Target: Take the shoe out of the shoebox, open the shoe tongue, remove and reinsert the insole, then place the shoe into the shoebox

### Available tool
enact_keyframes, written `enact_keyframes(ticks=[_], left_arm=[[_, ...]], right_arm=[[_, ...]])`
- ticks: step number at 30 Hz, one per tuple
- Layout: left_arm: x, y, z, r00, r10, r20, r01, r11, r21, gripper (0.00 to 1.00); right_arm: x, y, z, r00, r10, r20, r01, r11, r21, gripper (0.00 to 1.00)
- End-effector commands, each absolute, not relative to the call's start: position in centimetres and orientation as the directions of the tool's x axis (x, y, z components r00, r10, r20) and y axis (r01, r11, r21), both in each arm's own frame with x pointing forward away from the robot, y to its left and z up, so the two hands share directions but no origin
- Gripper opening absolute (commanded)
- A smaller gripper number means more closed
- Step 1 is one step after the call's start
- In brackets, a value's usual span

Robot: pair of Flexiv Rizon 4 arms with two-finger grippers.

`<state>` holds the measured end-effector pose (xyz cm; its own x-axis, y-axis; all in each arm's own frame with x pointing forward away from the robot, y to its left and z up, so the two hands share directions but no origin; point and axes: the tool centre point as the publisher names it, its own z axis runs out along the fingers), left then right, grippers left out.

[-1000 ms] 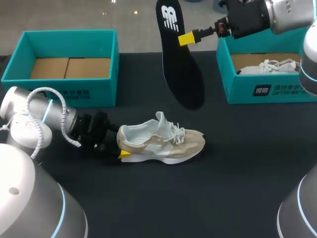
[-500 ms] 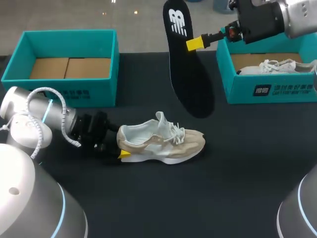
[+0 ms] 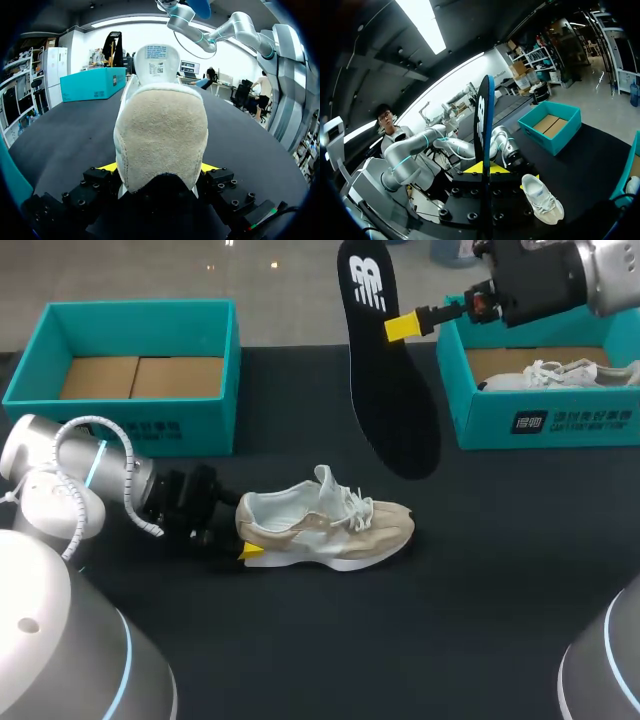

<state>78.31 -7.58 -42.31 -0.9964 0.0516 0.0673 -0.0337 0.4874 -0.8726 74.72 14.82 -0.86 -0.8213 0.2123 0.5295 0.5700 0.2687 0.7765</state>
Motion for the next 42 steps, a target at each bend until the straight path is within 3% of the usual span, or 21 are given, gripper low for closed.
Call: enact_keyframes(ticks=[1, 13, 14, 15, 16, 34, 42], left_arm=[[78.5, -7.8, -42.8, -0.996, 0.052, 0.069, -0.034, 0.491, -0.87, 0.0], [78.5, -7.8, -42.8, -0.996, 0.052, 0.069, -0.034, 0.491, -0.87, 0.03], [78.5, -7.8, -42.8, -0.996, 0.052, 0.069, -0.034, 0.491, -0.87, 0.37], [78.5, -7.8, -42.8, -0.996, 0.052, 0.069, -0.034, 0.491, -0.87, 0.91], [78.5, -7.8, -42.8, -0.996, 0.052, 0.069, -0.034, 0.491, -0.87, 1.0], [78.3, -7.4, -41.2, -0.995, 0.075, 0.065, -0.01, 0.573, -0.819, 1.0], [78.2, -7.0, -40.8, -0.991, 0.09, 0.098, -0.007, 0.699, -0.715, 1.0]], right_arm=[[74.7, 14.9, -0.9, -0.82, 0.216, 0.53, 0.571, 0.269, 0.775, 0.0], [74.7, 14.9, -0.9, -0.82, 0.216, 0.53, 0.571, 0.269, 0.775, 0.0], [74.7, 14.9, -0.9, -0.82, 0.216, 0.53, 0.571, 0.269, 0.775, 0.0], [74.7, 14.9, -0.9, -0.82, 0.216, 0.53, 0.571, 0.269, 0.775, 0.0], [74.7, 14.9, -0.9, -0.82, 0.216, 0.53, 0.571, 0.269, 0.775, 0.0], [74.7, 14.9, -0.9, -0.82, 0.216, 0.53, 0.571, 0.269, 0.775, 0.0], [74.7, 14.9, -0.9, -0.82, 0.216, 0.53, 0.571, 0.269, 0.775, 0.0]])
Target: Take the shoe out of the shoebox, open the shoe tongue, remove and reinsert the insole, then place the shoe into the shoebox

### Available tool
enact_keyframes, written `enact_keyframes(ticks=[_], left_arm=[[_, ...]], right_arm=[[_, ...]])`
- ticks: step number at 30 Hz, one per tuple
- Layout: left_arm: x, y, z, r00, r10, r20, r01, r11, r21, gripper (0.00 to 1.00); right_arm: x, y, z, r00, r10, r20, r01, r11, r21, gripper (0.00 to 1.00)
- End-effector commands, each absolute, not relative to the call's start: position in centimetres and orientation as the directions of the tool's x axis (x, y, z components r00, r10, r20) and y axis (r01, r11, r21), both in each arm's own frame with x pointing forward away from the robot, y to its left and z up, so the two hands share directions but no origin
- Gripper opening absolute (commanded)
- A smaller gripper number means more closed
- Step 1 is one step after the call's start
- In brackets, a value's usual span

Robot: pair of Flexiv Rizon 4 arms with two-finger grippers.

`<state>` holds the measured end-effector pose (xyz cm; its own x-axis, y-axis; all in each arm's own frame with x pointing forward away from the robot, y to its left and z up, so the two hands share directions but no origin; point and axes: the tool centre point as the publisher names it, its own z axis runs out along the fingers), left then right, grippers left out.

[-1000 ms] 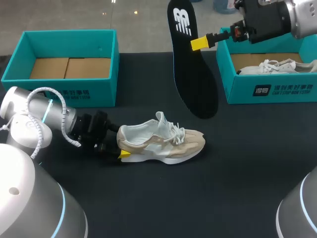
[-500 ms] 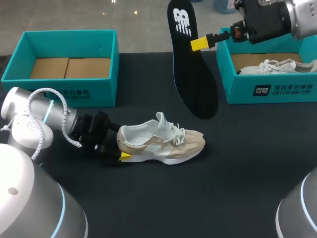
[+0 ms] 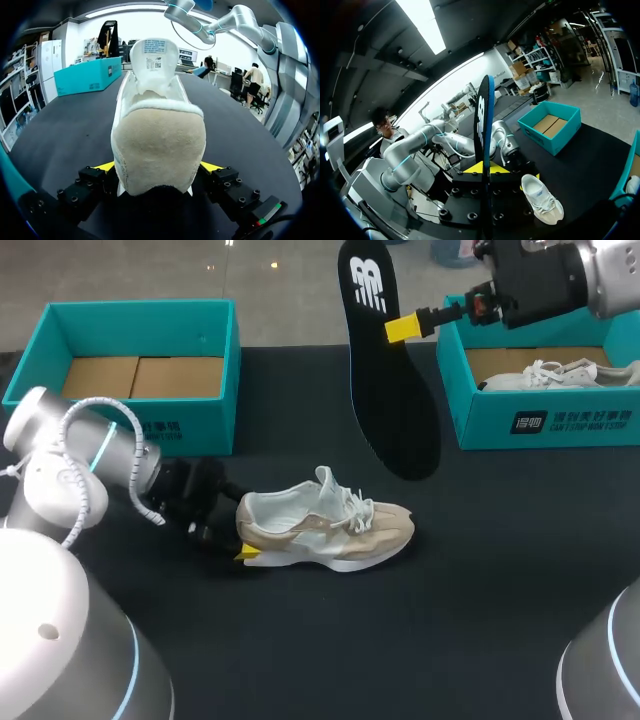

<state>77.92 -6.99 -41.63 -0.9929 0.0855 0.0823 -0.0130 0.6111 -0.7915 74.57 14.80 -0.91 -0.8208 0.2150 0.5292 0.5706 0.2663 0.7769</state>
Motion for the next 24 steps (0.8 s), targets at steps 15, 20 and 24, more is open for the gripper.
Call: enact_keyframes(ticks=[15, 20, 24], left_arm=[[78.2, -6.8, -40.4, -0.991, 0.095, 0.092, 0.007, 0.732, -0.681, 1.0], [78.4, -6.0, -39.0, -0.993, 0.091, 0.08, 0.024, 0.797, -0.604, 1.0], [78.5, -5.6, -38.6, -0.99, 0.092, 0.11, 0.016, 0.832, -0.555, 1.0]], right_arm=[[74.7, 14.9, -0.9, -0.82, 0.216, 0.53, 0.571, 0.269, 0.775, 0.0], [74.7, 14.9, -0.9, -0.82, 0.216, 0.53, 0.571, 0.269, 0.775, 0.0], [74.7, 14.9, -0.9, -0.82, 0.216, 0.53, 0.571, 0.269, 0.775, 0.0]])
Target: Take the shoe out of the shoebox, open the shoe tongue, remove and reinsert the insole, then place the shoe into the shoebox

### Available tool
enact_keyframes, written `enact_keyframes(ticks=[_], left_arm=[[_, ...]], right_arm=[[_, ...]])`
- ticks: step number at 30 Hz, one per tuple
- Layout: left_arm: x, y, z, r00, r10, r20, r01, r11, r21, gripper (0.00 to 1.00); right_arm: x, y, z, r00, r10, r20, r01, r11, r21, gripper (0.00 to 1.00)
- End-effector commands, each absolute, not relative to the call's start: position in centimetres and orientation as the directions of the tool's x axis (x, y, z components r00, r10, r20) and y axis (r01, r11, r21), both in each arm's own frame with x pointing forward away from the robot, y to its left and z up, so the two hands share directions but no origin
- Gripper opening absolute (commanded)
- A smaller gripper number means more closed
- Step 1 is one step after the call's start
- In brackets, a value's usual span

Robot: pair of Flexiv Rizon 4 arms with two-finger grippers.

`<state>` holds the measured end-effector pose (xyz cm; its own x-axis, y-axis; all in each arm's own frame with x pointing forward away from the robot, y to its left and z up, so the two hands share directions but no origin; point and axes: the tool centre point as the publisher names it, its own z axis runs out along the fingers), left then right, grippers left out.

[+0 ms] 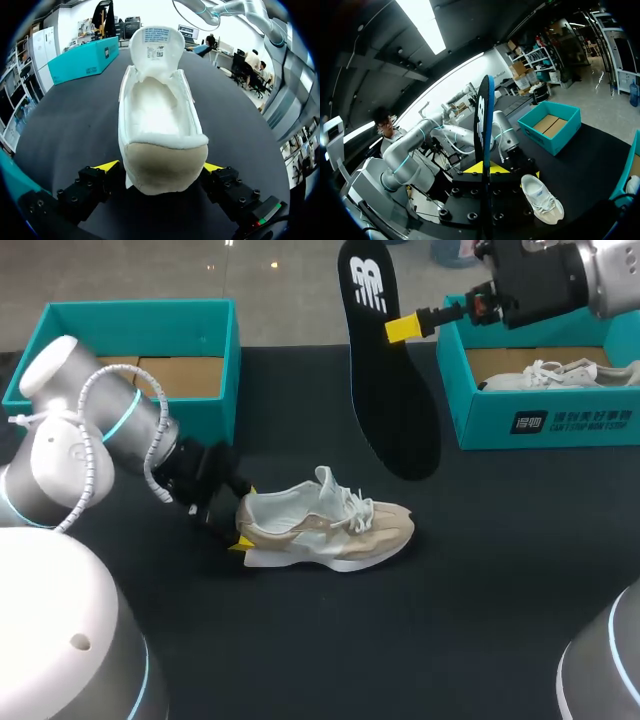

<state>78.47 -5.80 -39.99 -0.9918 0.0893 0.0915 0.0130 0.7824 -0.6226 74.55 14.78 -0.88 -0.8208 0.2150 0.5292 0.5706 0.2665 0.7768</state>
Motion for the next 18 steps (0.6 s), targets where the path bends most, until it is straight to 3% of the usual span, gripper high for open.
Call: enact_keyframes(ticks=[1, 15, 18], left_arm=[[78.5, -5.5, -38.4, -0.99, 0.091, 0.111, 0.018, 0.845, -0.534, 1.0], [78.2, -5.4, -36.4, -0.99, 0.074, 0.121, 0.051, 0.982, -0.182, 1.0], [78.2, -5.4, -36.4, -0.99, 0.074, 0.121, 0.051, 0.982, -0.182, 1.0]], right_arm=[[74.7, 14.9, -0.9, -0.82, 0.216, 0.53, 0.571, 0.269, 0.775, 0.0], [74.7, 14.9, -0.9, -0.82, 0.216, 0.53, 0.571, 0.269, 0.775, 0.0], [74.7, 14.9, -0.9, -0.82, 0.216, 0.53, 0.571, 0.269, 0.775, 0.0]])
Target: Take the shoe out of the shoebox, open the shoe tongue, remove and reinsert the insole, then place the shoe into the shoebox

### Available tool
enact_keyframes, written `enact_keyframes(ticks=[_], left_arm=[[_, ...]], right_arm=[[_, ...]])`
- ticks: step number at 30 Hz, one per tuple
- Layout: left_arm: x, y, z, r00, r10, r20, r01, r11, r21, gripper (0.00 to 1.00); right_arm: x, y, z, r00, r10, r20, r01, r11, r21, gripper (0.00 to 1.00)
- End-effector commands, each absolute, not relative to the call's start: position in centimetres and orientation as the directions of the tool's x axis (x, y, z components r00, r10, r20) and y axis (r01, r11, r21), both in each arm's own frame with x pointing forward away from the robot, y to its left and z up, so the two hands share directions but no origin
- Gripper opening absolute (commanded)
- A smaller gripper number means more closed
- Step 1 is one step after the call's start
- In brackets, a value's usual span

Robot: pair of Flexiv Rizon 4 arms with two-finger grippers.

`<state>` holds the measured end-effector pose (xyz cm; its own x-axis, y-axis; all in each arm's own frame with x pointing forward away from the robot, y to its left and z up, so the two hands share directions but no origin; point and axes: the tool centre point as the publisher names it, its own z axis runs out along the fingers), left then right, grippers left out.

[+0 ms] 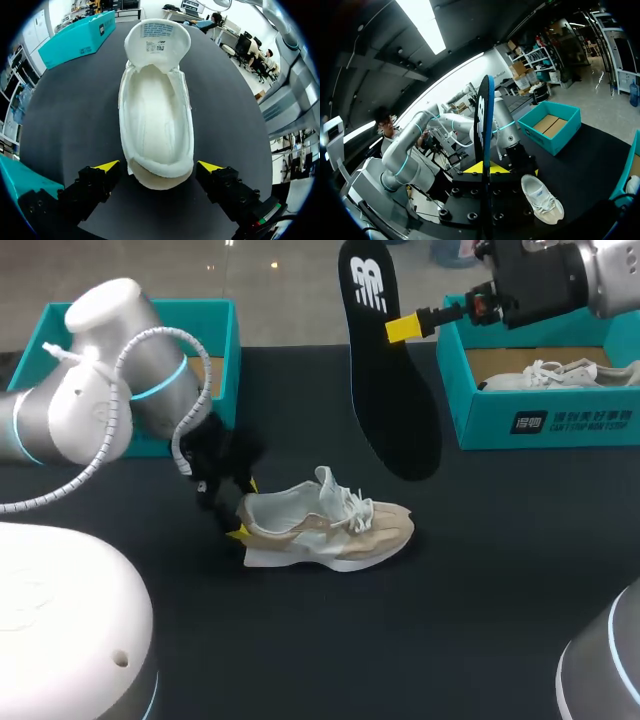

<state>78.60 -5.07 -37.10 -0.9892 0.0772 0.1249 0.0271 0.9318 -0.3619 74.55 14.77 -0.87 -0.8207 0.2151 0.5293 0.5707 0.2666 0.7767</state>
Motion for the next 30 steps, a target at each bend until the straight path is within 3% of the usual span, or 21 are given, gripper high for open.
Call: enact_keyframes(ticks=[1, 8, 19, 30], left_arm=[[78.2, -5.4, -36.4, -0.99, 0.074, 0.121, 0.051, 0.982, -0.182, 1.0], [78.2, -5.4, -36.4, -0.99, 0.074, 0.121, 0.051, 0.982, -0.182, 1.0], [78.0, -5.7, -35.3, -0.988, -0.023, 0.151, -0.019, 0.999, 0.027, 1.0], [78.1, -5.7, -35.2, -0.986, 0.017, 0.168, 0.028, 0.998, 0.059, 1.0]], right_arm=[[74.7, 14.9, -0.9, -0.82, 0.216, 0.53, 0.571, 0.269, 0.775, 0.0], [74.7, 14.9, -0.9, -0.82, 0.216, 0.53, 0.571, 0.269, 0.775, 0.0], [74.7, 14.9, -0.9, -0.82, 0.216, 0.53, 0.571, 0.269, 0.775, 0.0], [74.7, 14.9, -0.9, -0.82, 0.216, 0.53, 0.571, 0.269, 0.775, 0.0]])
